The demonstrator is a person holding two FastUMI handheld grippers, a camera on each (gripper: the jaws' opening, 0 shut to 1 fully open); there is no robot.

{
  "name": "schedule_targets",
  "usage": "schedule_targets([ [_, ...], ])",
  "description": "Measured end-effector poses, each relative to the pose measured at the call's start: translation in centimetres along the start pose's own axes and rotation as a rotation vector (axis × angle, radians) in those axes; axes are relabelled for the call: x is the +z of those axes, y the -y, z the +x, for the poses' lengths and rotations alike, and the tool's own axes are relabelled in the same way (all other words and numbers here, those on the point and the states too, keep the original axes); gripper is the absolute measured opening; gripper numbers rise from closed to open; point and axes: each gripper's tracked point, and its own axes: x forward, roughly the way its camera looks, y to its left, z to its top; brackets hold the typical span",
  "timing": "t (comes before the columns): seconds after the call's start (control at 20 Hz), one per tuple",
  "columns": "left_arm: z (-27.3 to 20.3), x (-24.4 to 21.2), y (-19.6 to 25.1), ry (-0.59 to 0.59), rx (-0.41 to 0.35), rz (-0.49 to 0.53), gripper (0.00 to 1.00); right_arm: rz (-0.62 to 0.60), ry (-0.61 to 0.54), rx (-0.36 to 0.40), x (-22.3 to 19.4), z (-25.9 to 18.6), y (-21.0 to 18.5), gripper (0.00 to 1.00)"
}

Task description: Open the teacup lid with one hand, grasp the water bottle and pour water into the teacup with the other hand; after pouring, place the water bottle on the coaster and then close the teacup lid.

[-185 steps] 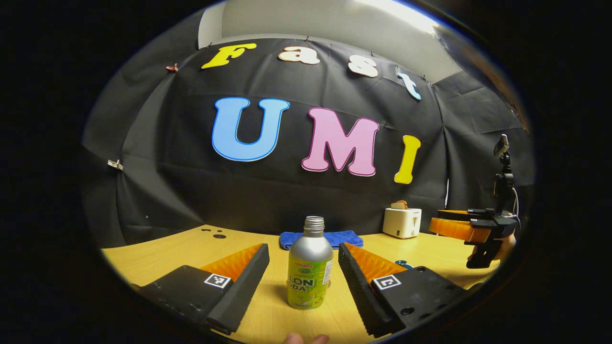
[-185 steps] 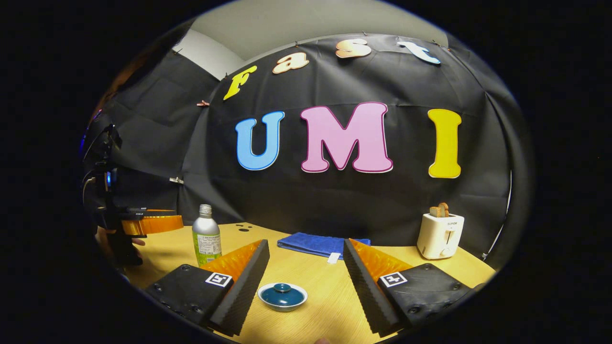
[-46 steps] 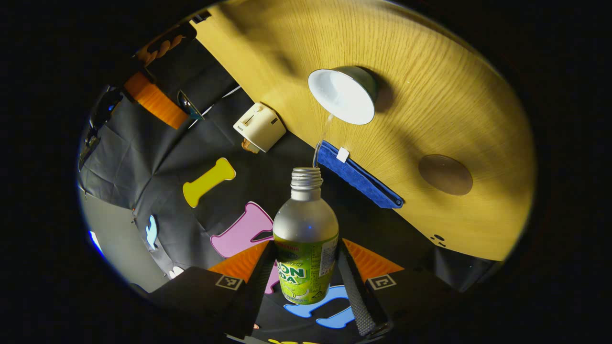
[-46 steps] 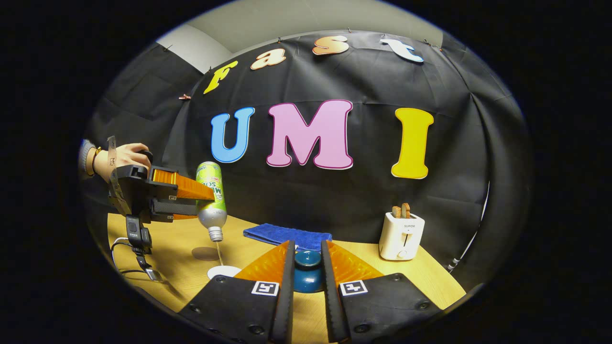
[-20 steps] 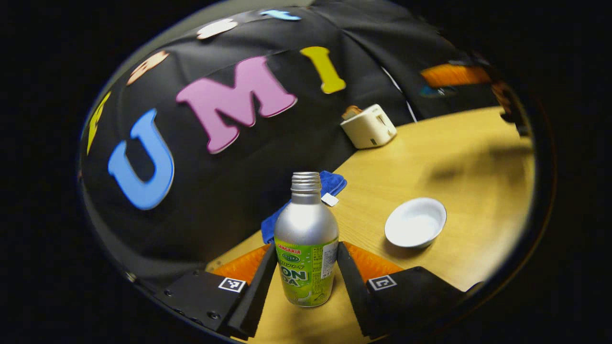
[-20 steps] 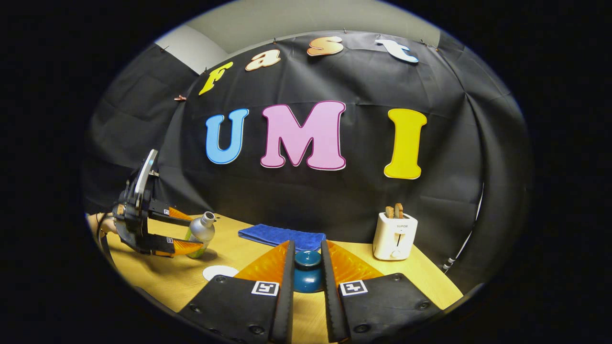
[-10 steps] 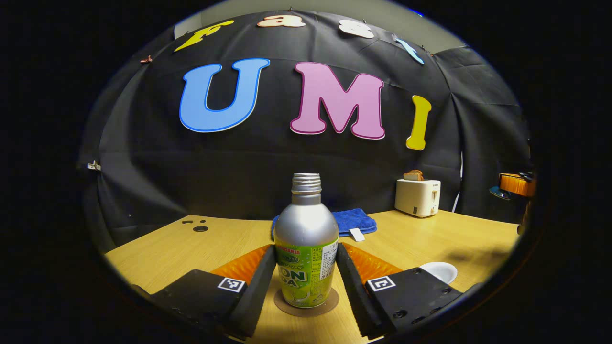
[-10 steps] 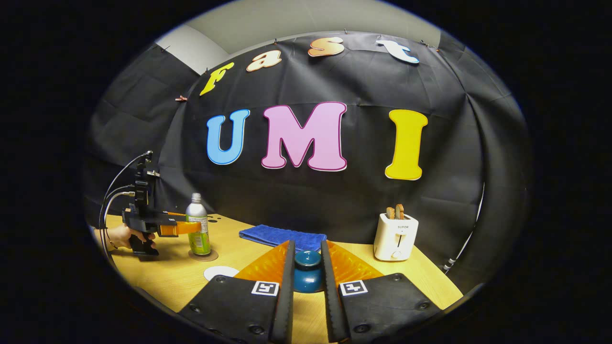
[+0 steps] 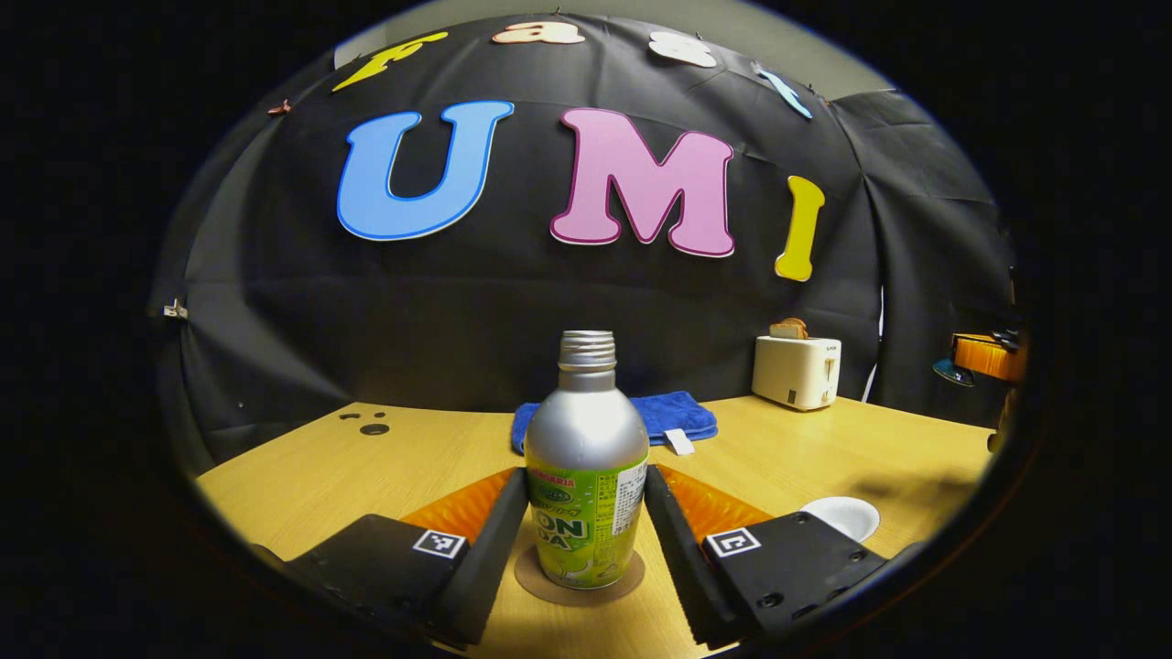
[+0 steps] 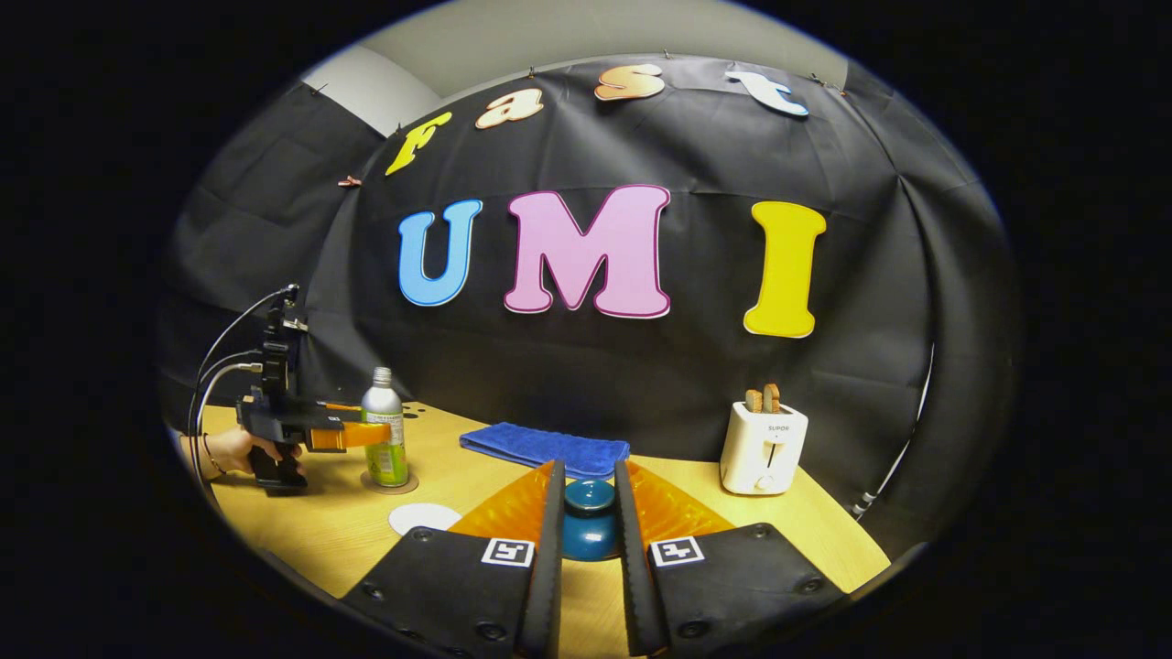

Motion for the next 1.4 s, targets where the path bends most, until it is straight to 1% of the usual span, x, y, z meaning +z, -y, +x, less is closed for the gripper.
schedule_targets([
  [0.15,-0.1,0.0,0.3,-0.005,0.013,-0.017,0.83,0.005,0.002,0.013,0.1,0.0,-0.5,0.32],
  [0.2,0.0,-0.5,0.5,-0.014,0.010,-0.015,0.96,0.008,0.005,0.020,0.2,0.0,-0.7,0.32],
  [0.25,-0.3,-0.5,0.4,-0.020,0.012,-0.015,0.98,0.015,0.007,0.029,0.2,-0.1,-1.1,0.32],
  [0.35,-1.2,-0.5,0.4,-0.022,0.014,-0.006,0.98,0.047,0.011,0.069,0.2,0.1,-2.5,0.31],
  [0.45,-2.5,-0.7,0.5,-0.018,0.018,0.006,0.97,0.089,0.016,0.131,0.2,0.2,-4.8,0.31],
  [0.6,-5.1,-0.9,0.5,-0.011,0.033,-0.017,0.98,0.119,0.000,0.219,-0.7,1.2,-8.7,0.31],
  [0.65,-6.0,-0.7,0.5,0.003,0.042,-0.027,0.98,0.121,-0.013,0.231,-1.5,1.7,-9.6,0.31],
  [0.8,-7.5,-0.2,1.1,0.009,0.031,-0.064,0.98,0.155,-0.057,0.268,-3.5,3.0,-12.6,0.31],
  [0.85,-7.8,0.0,1.0,0.008,0.037,-0.055,0.98,0.161,-0.073,0.275,-4.2,3.5,-13.4,0.31],
  [0.9,-8.0,0.1,0.7,0.010,0.048,-0.040,0.97,0.159,-0.091,0.277,-4.8,4.0,-13.9,0.27],
  [0.95,-8.2,0.4,0.4,0.014,0.059,-0.035,0.98,0.153,-0.108,0.279,-5.4,4.5,-14.3,0.31],
  [1.05,-8.3,0.6,0.5,0.026,0.053,-0.053,0.97,0.142,-0.141,0.278,-6.3,5.2,-15.0,0.32],
  [1.3,-8.4,-0.5,-0.2,0.018,0.052,-0.103,0.97,0.087,-0.226,0.276,-8.9,6.3,-16.3,0.32],
  [1.4,-8.6,-0.3,-0.1,0.029,0.043,-0.104,0.96,0.069,-0.249,0.273,-9.7,6.5,-16.5,0.32],
])
